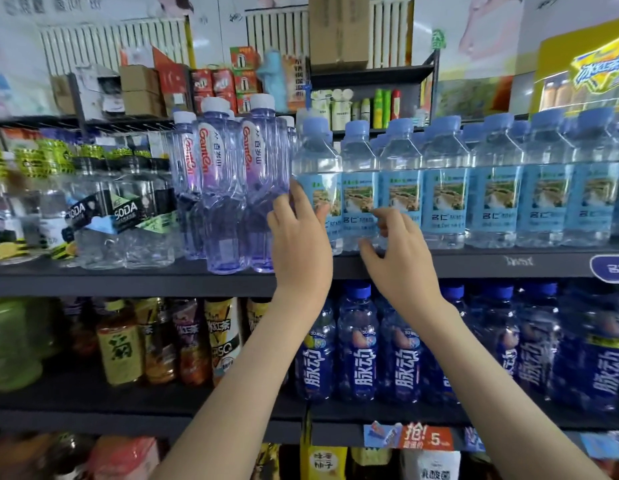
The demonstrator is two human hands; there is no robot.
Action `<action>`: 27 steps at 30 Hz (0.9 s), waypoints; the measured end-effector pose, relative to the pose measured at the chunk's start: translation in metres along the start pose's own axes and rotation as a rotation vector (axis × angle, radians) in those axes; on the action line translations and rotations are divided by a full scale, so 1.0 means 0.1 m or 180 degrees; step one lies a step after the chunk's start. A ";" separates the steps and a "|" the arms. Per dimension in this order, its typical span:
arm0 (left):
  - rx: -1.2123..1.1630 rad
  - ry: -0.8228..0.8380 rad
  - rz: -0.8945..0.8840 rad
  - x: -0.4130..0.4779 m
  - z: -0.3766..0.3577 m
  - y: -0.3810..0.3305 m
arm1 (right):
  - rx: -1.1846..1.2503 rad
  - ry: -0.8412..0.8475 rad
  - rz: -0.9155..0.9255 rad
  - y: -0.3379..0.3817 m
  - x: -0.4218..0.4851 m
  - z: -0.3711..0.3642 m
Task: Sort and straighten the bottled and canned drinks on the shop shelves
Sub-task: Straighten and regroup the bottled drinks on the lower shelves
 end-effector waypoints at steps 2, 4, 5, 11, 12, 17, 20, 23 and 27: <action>0.0000 -0.0259 -0.0064 -0.01 0.04 -0.01 | 0.0021 0.0006 0.0066 0.05 0.00 -0.04; -0.0149 -0.0312 -0.0156 -0.03 0.06 -0.03 | 0.0094 -0.0008 0.0169 0.12 -0.01 -0.07; -0.0250 -0.0174 -0.0218 -0.04 0.03 -0.03 | 0.0130 -0.0017 0.0231 0.16 -0.02 -0.09; 0.0504 -0.0047 -0.0757 -0.15 -0.02 0.01 | -0.0101 -0.0087 0.0592 0.30 -0.05 -0.22; 0.0775 -0.0187 -0.0879 -0.18 -0.01 0.03 | -0.0196 -0.0156 0.0637 0.29 -0.06 -0.22; 0.1160 -0.0124 -0.1228 -0.19 -0.02 0.12 | -0.0799 -0.0373 0.0696 0.17 -0.07 -0.19; 0.1278 0.0048 -0.1019 -0.11 -0.05 0.20 | -0.0928 -0.0345 0.0731 0.12 -0.04 -0.17; 0.1399 0.0218 -0.0952 -0.04 -0.06 0.23 | -0.0897 -0.0158 0.0756 0.10 -0.02 -0.23; 0.1384 0.0467 -0.1019 -0.02 -0.11 0.16 | -0.0916 -0.0051 0.0811 0.09 -0.03 -0.27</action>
Point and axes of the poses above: each hand's wrist, its own x-axis towards the middle knuckle, its own z-axis out of the back of the hand, y = z × x, the point moved 9 cm from there along x, towards the middle knuckle, and after that the axes turned 5 degrees about x, right-handed, at the moved point
